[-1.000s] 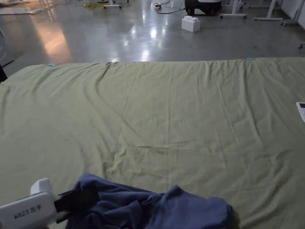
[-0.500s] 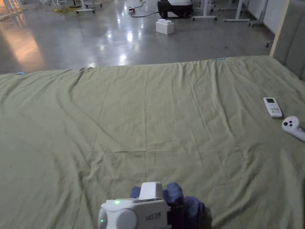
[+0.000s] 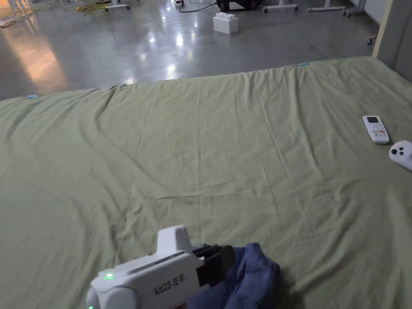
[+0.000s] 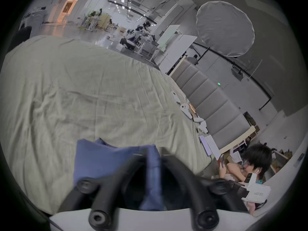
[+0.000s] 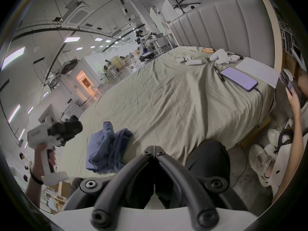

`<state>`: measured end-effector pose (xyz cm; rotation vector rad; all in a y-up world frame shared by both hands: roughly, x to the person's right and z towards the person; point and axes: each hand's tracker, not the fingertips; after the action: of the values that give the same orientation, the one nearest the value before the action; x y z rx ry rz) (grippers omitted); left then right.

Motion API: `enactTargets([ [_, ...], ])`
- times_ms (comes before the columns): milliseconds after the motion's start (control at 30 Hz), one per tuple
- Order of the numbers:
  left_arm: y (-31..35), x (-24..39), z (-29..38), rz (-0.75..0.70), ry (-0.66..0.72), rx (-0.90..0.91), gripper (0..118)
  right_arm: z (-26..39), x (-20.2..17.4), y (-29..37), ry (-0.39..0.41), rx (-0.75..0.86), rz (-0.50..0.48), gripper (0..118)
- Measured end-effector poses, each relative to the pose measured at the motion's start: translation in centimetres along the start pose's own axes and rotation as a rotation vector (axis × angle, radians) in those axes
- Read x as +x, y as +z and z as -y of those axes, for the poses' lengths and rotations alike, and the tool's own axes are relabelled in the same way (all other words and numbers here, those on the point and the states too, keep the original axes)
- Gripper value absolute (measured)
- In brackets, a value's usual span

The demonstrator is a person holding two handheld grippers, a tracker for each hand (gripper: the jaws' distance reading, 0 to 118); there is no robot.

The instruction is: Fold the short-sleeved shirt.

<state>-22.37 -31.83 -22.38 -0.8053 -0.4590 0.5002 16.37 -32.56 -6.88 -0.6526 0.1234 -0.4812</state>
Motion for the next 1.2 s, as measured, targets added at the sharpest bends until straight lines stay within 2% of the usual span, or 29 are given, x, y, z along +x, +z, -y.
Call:
enactTargets([
  [67, -3.3, -0.7, 1.6, 0.067, 0.066, -0.113, 4, -0.2, -0.2, 0.3, -0.004, 0.009, -0.012, 0],
  [133, -6.7, -0.8, 3.5, 0.066, 0.119, -0.198, 4, -0.2, -0.4, 0.7, 0.007, 0.015, -0.010, 0],
  [233, -10.3, -0.8, 5.7, 0.002, 0.048, -0.283, 2, 0.2, -0.4, 1.3, 0.025, 0.005, 0.014, 0],
  [267, -11.2, -0.7, 6.4, -0.022, 0.033, -0.280, 0, 0.5, -0.2, 1.4, 0.026, -0.004, 0.022, 0],
  [333, -11.7, -0.8, 6.7, 0.019, 0.045, -0.250, 0, 1.2, 0.1, 1.3, 0.019, -0.033, 0.033, 0],
  [467, -10.1, 0.6, 5.5, 0.006, 0.037, -0.241, 0, 2.3, -0.4, 0.3, 0.033, -0.105, 0.034, 0],
  [600, -3.7, 1.5, 3.3, 0.179, 0.051, -0.072, 0, 1.7, -3.5, -1.9, 0.150, -0.137, -0.065, 0],
  [667, -0.2, 1.0, 2.0, 0.226, 0.072, 0.001, 0, 1.0, -5.4, -4.1, 0.208, -0.146, -0.150, 0],
  [833, 5.9, -0.9, 0.4, 0.064, 0.022, 0.099, 0, -0.7, -10.3, -11.4, 0.294, -0.172, -0.320, 0],
  [900, 7.2, -2.1, 0.7, 0.013, 0.011, 0.094, 0, -1.1, -11.5, -14.6, 0.297, -0.187, -0.307, 0],
  [967, 7.9, -2.9, 1.3, -0.037, 0.015, 0.074, 1, -0.5, -12.2, -18.4, 0.335, -0.320, -0.204, 1],
  [1000, 8.1, -3.6, 1.7, -0.056, 0.030, 0.068, 2, 0.3, -12.1, -20.6, 0.360, -0.450, -0.126, 1],
  [1033, 8.3, -4.1, 2.0, -0.072, 0.043, 0.066, 7, 1.5, -11.3, -22.4, 0.361, -0.564, -0.062, 1],
  [1067, 8.3, -4.5, 2.2, -0.081, 0.054, 0.068, 17, 2.8, -10.2, -23.3, 0.334, -0.544, -0.108, 1],
  [1100, 8.4, -5.0, 2.4, -0.088, 0.068, 0.070, 36, 2.8, -9.6, -22.8, 0.321, -0.422, -0.166, 1],
  [1200, 8.4, -6.2, 2.4, -0.071, 0.088, 0.054, 73, 2.3, -9.8, -21.7, 0.289, -0.439, -0.138, 1],
])
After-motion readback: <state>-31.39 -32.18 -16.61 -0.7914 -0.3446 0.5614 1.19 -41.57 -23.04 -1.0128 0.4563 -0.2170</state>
